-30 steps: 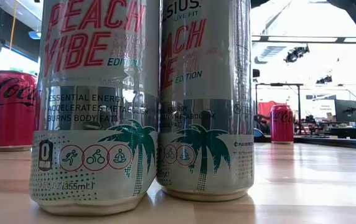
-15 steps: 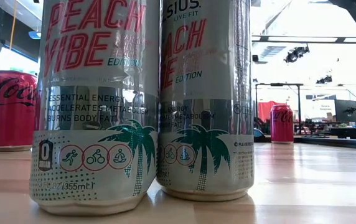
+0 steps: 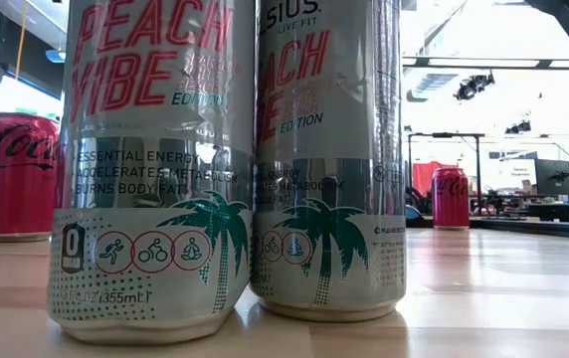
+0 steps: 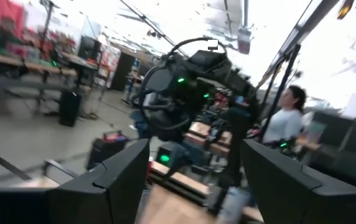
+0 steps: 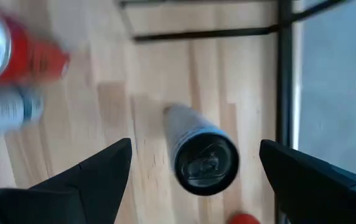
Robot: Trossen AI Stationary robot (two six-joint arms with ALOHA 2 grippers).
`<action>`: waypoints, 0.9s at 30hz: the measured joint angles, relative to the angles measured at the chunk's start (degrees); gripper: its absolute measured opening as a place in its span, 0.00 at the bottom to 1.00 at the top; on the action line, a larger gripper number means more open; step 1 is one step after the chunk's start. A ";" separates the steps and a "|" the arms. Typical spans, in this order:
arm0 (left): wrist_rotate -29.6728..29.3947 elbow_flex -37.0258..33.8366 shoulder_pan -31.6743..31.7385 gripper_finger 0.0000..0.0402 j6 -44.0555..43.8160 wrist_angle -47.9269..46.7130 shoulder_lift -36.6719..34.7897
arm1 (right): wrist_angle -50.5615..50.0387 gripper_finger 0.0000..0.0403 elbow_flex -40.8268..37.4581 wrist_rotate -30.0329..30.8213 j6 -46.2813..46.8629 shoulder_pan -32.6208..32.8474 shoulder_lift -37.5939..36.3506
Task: Place canned beverage on shelf
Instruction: Put the top blue soda can on the shelf
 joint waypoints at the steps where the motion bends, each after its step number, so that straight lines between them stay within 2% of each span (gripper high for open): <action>1: 0.02 0.00 -0.34 0.61 -1.41 0.00 0.00 | -0.23 0.84 -0.88 -0.23 -2.36 -0.20 0.03; 7: -0.59 0.00 -1.80 0.61 -3.47 -0.01 0.52 | -0.11 0.84 -2.96 0.39 -6.25 -2.10 0.08; 12: -1.47 -0.02 -2.09 0.61 -3.76 0.04 1.39 | 0.28 0.84 -4.81 -3.45 -9.05 -3.84 0.04; 27: -1.02 -0.04 -2.09 0.61 -6.47 1.12 4.56 | 6.40 0.84 -13.97 -3.19 -13.91 -5.11 0.05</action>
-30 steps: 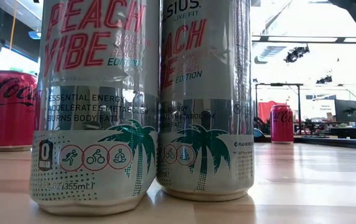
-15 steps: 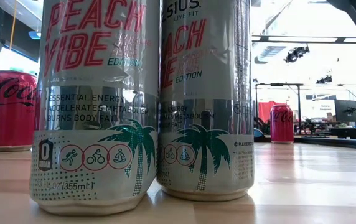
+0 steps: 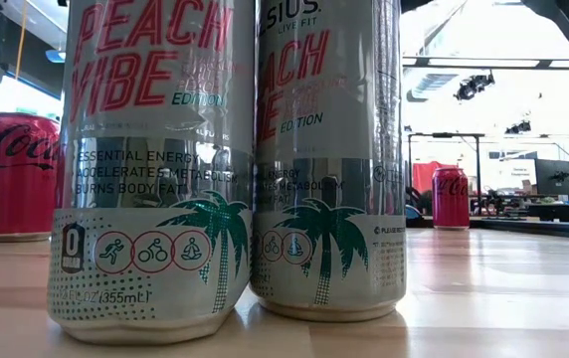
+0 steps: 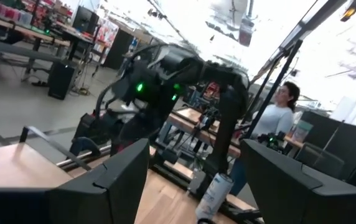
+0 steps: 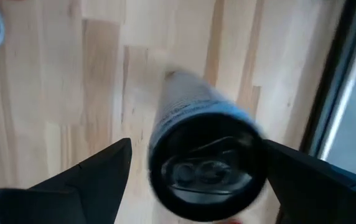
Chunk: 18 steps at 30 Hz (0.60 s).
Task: Place canned beverage on shelf
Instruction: Put the top blue soda can on the shelf
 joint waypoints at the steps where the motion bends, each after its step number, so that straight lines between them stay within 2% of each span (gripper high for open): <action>1: 0.16 0.00 0.00 0.61 0.01 0.57 0.12 | 0.05 0.84 -0.49 0.42 0.03 -0.09 -0.01; 5: 0.21 0.00 0.00 0.61 0.40 1.08 0.25 | 0.86 0.82 -1.84 0.54 0.44 -0.21 0.01; 11: 0.73 0.00 0.00 0.61 1.08 1.86 0.21 | 2.44 0.71 -1.85 0.58 3.14 -0.21 0.01; 15: 0.73 0.00 0.00 0.61 1.10 1.87 0.21 | 2.52 0.65 -1.85 0.56 6.85 -0.20 0.01; 18: 0.73 0.00 0.02 0.61 1.15 1.78 0.04 | 2.21 0.62 -1.50 0.54 13.28 -0.19 0.02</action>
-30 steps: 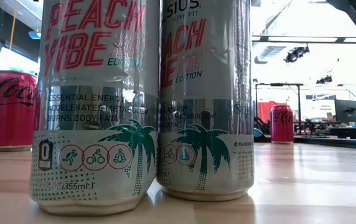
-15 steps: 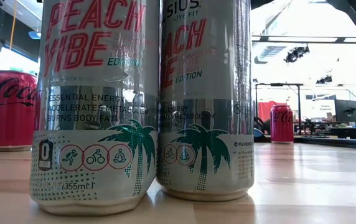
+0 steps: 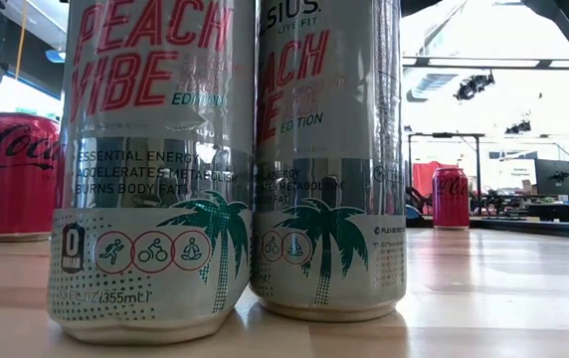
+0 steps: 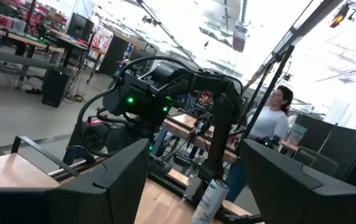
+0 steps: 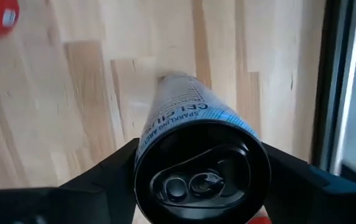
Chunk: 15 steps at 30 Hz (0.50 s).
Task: Place canned beverage on shelf
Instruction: Put the top blue soda can on the shelf
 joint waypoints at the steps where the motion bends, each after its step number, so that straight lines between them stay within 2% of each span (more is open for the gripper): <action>1: -0.02 0.00 0.00 0.61 0.03 -0.08 -0.10 | -0.35 0.62 0.20 -0.12 2.97 0.00 0.04; 9: -0.04 0.00 0.00 0.61 2.64 -0.31 -0.10 | -0.43 0.64 3.60 0.44 34.17 0.13 0.04; 12: -0.48 0.00 0.00 0.61 3.68 -0.28 -0.10 | -0.54 0.64 3.84 4.20 48.26 0.17 0.04; 15: -1.34 0.00 0.00 0.61 3.96 -0.30 -0.10 | -1.32 0.64 3.84 8.00 58.34 0.13 0.04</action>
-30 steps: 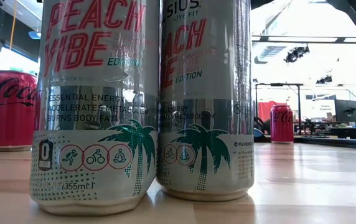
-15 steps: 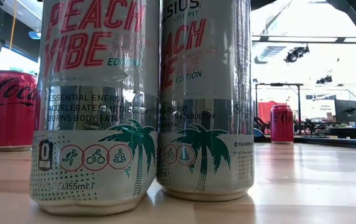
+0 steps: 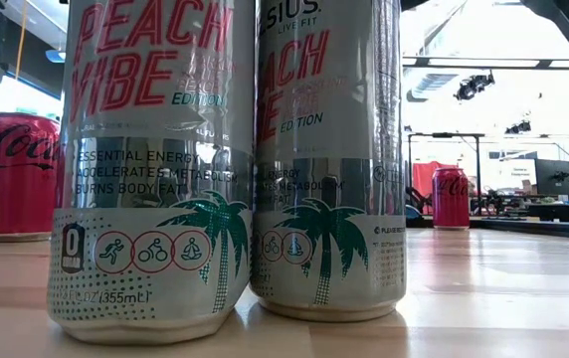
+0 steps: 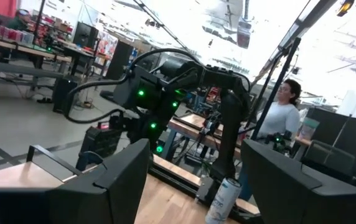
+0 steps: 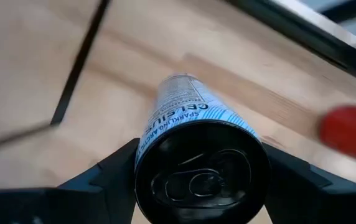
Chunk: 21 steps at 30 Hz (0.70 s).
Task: Place canned beverage on shelf
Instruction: Put the top blue soda can on the shelf
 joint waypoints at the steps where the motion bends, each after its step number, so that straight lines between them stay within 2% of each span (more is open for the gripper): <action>1: -0.18 0.00 0.00 0.61 0.02 0.00 0.00 | 0.08 0.64 0.00 0.29 2.47 -0.05 0.00; 9: -0.20 0.00 0.02 0.60 0.02 -0.02 0.00 | -3.07 0.64 0.00 -2.09 15.95 0.79 0.02; 13: 0.30 0.00 0.02 0.60 0.06 -0.02 0.00 | -4.73 0.64 -0.09 -2.19 19.01 2.04 0.28; 21: 1.25 0.00 0.02 0.60 1.55 0.04 0.00 | -2.00 0.64 -2.82 -3.89 22.19 3.72 0.88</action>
